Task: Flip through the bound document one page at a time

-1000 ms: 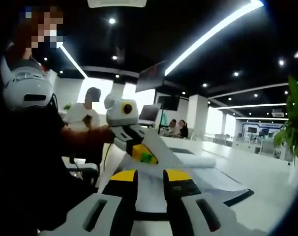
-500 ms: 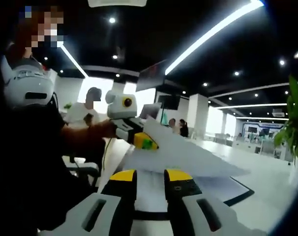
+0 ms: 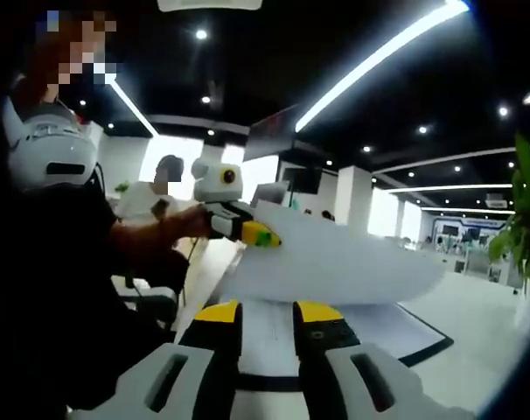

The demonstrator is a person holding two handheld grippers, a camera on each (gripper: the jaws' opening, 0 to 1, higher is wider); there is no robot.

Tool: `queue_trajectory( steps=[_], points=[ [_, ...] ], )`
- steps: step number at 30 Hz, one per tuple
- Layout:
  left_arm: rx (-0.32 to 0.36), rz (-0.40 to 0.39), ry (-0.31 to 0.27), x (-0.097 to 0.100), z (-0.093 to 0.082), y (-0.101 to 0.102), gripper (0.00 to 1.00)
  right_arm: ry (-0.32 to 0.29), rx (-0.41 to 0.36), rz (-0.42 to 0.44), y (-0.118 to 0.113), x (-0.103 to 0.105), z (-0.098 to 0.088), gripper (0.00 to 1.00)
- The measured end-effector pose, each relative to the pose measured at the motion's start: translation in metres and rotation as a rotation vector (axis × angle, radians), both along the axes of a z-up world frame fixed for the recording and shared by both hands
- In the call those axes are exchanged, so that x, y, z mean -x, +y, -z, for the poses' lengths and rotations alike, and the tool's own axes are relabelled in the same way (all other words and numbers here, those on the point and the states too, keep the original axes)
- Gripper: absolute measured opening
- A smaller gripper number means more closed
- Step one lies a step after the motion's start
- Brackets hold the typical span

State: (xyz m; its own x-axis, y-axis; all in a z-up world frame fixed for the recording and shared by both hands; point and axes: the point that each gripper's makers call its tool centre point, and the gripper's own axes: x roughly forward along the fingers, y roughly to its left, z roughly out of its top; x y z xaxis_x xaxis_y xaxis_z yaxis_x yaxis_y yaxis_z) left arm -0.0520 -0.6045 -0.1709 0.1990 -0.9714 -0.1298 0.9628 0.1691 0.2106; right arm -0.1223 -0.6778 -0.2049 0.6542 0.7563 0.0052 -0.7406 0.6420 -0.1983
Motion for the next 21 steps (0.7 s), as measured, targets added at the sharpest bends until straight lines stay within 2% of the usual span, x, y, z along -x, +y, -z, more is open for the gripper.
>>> queue_trajectory(
  steps=[21],
  points=[
    [0.04, -0.071, 0.02, -0.02, -0.005, 0.035, 0.03, 0.001, -0.001, -0.006, 0.002, 0.004, 0.0, 0.28]
  ],
)
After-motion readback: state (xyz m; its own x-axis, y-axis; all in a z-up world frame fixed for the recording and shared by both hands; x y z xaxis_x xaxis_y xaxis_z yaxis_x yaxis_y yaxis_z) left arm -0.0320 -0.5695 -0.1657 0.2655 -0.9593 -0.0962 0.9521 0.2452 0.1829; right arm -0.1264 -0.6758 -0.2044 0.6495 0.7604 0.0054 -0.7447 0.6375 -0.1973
